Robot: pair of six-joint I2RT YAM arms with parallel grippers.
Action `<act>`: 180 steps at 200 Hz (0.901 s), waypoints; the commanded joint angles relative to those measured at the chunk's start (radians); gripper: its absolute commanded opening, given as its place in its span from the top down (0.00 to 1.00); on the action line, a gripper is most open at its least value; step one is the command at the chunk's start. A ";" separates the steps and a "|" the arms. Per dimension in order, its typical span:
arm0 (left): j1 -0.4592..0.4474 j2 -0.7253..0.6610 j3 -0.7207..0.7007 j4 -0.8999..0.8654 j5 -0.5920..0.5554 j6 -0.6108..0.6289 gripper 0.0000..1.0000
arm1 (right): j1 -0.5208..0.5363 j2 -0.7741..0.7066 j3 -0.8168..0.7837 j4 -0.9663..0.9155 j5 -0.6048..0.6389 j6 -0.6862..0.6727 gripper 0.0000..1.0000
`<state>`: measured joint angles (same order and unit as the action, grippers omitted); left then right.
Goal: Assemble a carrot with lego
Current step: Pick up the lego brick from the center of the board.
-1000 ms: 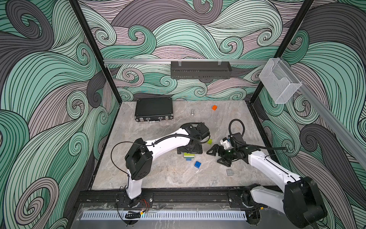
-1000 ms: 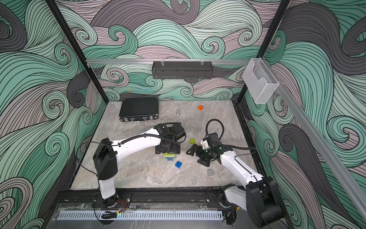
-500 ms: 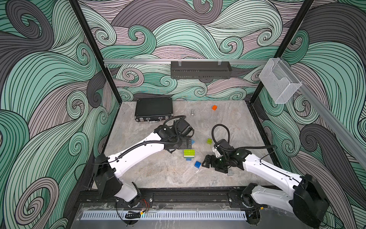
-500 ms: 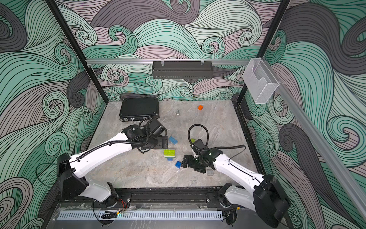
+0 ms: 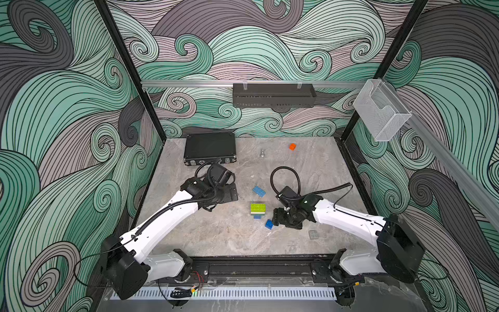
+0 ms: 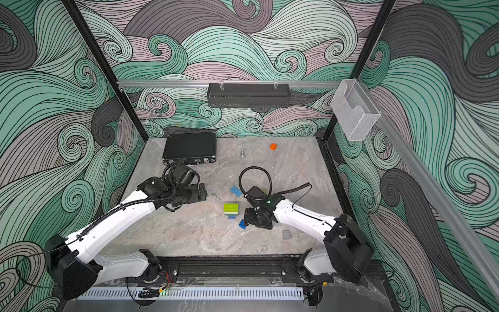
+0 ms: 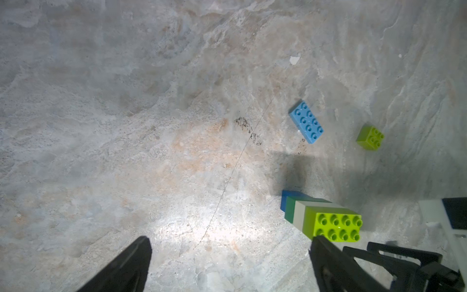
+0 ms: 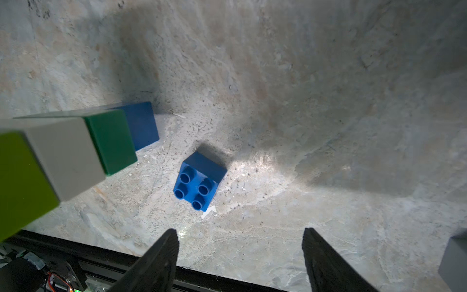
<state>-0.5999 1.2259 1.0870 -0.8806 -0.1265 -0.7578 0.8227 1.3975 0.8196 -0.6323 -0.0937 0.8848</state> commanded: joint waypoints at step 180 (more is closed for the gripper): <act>0.143 -0.083 -0.076 0.030 0.093 0.060 0.01 | 0.110 0.219 0.083 0.075 0.132 0.286 0.29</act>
<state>-0.4694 1.1545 1.0119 -0.8474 -0.0410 -0.7166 0.9268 1.5848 0.8719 -0.5003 0.0345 1.1637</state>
